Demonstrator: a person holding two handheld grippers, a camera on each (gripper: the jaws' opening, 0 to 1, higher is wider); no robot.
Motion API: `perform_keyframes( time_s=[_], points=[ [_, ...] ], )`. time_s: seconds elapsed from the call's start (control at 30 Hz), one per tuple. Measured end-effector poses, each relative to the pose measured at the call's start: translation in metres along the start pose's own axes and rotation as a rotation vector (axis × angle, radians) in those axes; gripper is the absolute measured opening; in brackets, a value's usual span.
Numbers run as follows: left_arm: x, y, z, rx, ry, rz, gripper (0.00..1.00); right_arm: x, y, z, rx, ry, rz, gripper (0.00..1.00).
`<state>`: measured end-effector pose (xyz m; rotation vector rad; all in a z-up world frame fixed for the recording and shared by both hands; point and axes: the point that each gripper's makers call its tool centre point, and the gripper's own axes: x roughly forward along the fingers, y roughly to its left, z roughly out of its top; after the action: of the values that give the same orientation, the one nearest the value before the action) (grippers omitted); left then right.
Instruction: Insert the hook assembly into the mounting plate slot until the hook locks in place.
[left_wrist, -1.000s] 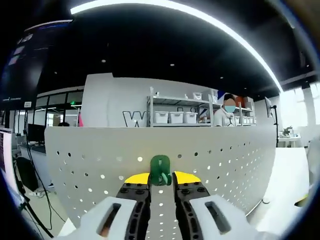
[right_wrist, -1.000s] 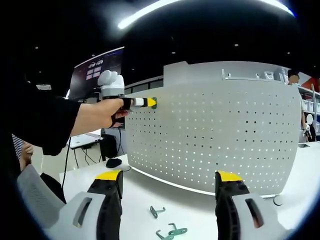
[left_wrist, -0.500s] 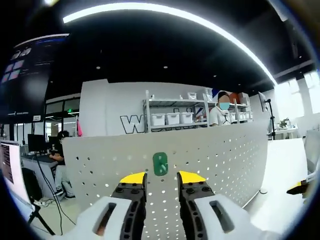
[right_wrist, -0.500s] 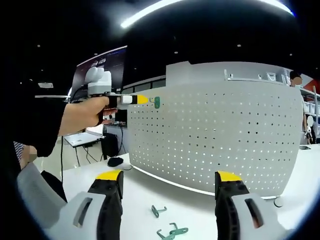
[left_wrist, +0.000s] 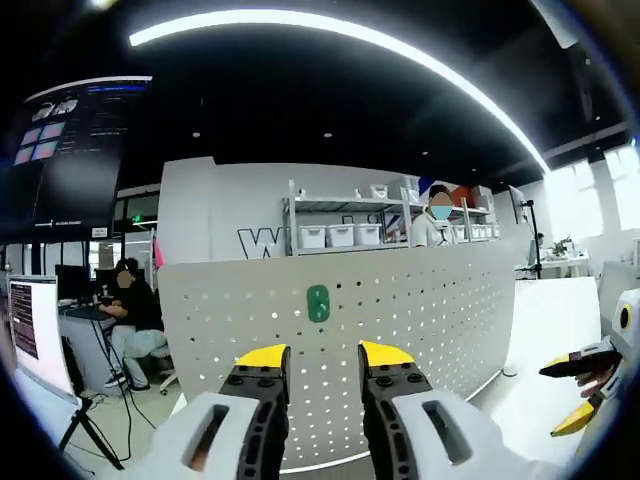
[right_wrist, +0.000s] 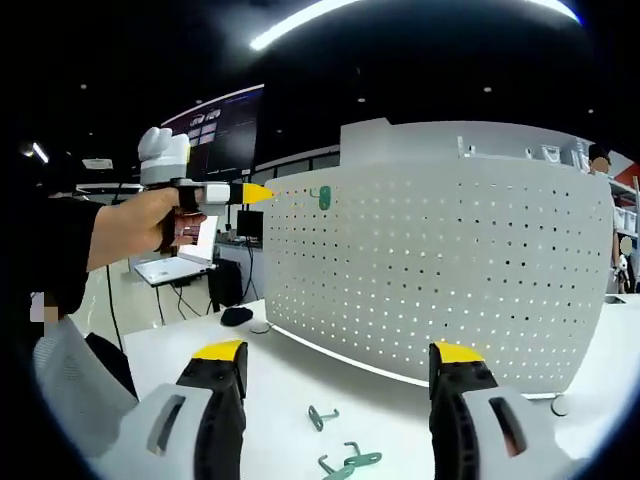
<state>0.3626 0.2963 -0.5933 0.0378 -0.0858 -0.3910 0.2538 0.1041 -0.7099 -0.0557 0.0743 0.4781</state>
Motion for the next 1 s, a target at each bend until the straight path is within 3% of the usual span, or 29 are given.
perform_keyframes(
  time_s=[0.2,0.57,0.77,1.0],
  points=[
    [-0.025,-0.009,-0.025,-0.026,0.043,-0.018,0.28,-0.001,-0.004,-0.002,0.02,0.007,-0.01,0.73],
    [-0.074,-0.04,-0.091,-0.069,0.178,-0.042,0.27,-0.001,-0.005,-0.002,0.027,0.006,-0.019,0.72],
    [-0.081,-0.069,-0.124,-0.07,0.262,-0.103,0.27,-0.003,-0.008,-0.001,0.035,0.002,-0.028,0.72],
    [-0.072,-0.089,-0.138,-0.081,0.308,-0.158,0.29,-0.003,-0.009,0.0,0.039,-0.003,-0.031,0.72]
  ],
)
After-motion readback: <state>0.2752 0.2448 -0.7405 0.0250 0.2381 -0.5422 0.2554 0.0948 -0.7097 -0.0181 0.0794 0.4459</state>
